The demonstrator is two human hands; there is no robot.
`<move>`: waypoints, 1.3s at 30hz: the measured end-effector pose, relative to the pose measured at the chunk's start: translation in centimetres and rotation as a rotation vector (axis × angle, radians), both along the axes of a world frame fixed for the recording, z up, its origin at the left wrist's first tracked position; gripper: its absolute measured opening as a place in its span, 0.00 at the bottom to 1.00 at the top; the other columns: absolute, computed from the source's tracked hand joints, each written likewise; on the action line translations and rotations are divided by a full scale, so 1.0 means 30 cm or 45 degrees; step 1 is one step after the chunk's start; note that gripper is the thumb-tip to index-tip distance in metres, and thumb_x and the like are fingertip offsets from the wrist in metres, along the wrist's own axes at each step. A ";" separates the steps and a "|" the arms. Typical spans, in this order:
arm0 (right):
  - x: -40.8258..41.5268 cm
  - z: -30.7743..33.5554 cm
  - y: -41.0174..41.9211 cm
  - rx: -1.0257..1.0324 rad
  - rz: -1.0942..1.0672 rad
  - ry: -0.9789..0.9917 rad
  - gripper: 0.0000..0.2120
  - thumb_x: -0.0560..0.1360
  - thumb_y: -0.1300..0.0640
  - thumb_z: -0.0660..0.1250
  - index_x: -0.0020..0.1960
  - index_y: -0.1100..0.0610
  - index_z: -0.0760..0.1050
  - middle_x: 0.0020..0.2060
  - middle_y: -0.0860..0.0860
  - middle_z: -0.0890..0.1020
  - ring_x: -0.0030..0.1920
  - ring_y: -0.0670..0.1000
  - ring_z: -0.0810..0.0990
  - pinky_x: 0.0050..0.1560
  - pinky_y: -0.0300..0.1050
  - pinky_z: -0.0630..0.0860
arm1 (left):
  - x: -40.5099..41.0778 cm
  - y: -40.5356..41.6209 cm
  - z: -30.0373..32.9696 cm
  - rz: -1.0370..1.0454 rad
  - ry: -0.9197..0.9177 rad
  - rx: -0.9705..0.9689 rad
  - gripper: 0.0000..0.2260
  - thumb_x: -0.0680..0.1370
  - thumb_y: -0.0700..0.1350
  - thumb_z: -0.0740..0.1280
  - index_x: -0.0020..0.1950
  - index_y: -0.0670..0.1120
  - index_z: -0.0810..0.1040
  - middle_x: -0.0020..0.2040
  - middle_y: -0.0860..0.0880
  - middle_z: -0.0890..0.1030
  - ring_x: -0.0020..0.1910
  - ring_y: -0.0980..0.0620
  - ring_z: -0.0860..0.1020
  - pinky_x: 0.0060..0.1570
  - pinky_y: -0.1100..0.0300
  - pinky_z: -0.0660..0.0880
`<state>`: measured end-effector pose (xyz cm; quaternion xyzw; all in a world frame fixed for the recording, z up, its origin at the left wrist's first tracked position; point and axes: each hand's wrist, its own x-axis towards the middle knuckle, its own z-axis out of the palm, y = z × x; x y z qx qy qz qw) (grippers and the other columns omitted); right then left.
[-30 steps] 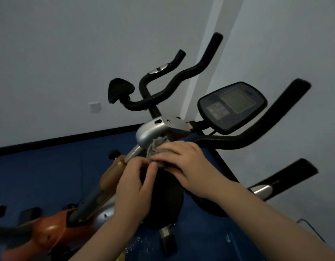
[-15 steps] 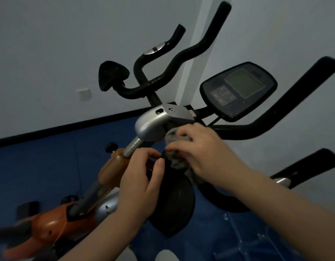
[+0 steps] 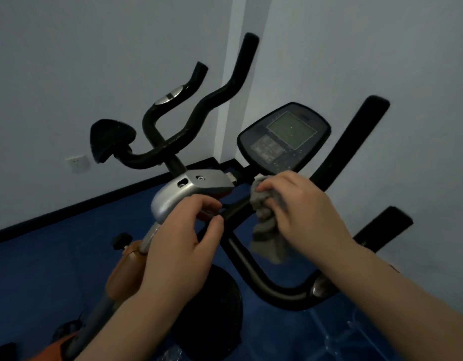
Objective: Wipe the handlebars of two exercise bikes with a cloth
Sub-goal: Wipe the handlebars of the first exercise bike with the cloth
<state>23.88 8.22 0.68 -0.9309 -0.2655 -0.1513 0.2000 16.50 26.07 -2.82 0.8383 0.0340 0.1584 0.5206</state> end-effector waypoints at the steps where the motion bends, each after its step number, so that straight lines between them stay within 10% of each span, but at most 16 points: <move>1: 0.006 0.009 0.009 0.044 -0.038 -0.015 0.09 0.73 0.65 0.67 0.51 0.55 0.78 0.48 0.50 0.78 0.50 0.49 0.75 0.49 0.33 0.64 | 0.012 -0.003 0.006 -0.019 0.002 0.000 0.06 0.74 0.50 0.63 0.50 0.58 0.75 0.45 0.59 0.79 0.43 0.60 0.79 0.43 0.58 0.78; 6: -0.027 -0.044 0.107 0.033 0.081 0.073 0.11 0.74 0.64 0.65 0.55 0.55 0.77 0.52 0.52 0.77 0.53 0.52 0.75 0.51 0.48 0.77 | 0.065 -0.002 0.015 -0.215 0.131 0.093 0.05 0.74 0.51 0.62 0.48 0.59 0.74 0.46 0.58 0.78 0.45 0.61 0.77 0.48 0.55 0.77; 14: 0.021 0.041 -0.084 0.100 -0.303 -0.111 0.09 0.73 0.65 0.67 0.50 0.54 0.79 0.48 0.49 0.79 0.49 0.49 0.76 0.48 0.34 0.67 | 0.146 -0.026 0.033 -0.322 0.187 0.057 0.05 0.74 0.50 0.63 0.49 0.60 0.75 0.46 0.60 0.79 0.44 0.61 0.78 0.50 0.52 0.77; 25: 0.028 0.109 -0.219 -0.012 -0.604 -0.232 0.09 0.70 0.67 0.69 0.49 0.58 0.80 0.47 0.53 0.79 0.47 0.54 0.78 0.45 0.40 0.71 | 0.238 -0.088 0.050 -0.534 0.082 0.149 0.07 0.76 0.48 0.63 0.53 0.58 0.74 0.47 0.60 0.77 0.42 0.62 0.75 0.43 0.65 0.72; 39: 0.054 0.134 -0.146 -0.160 -0.462 -0.312 0.10 0.69 0.68 0.68 0.49 0.59 0.78 0.47 0.53 0.79 0.46 0.52 0.76 0.41 0.45 0.78 | 0.315 -0.193 0.048 -0.720 -0.032 0.126 0.10 0.76 0.48 0.63 0.56 0.58 0.74 0.50 0.61 0.77 0.44 0.62 0.75 0.47 0.60 0.74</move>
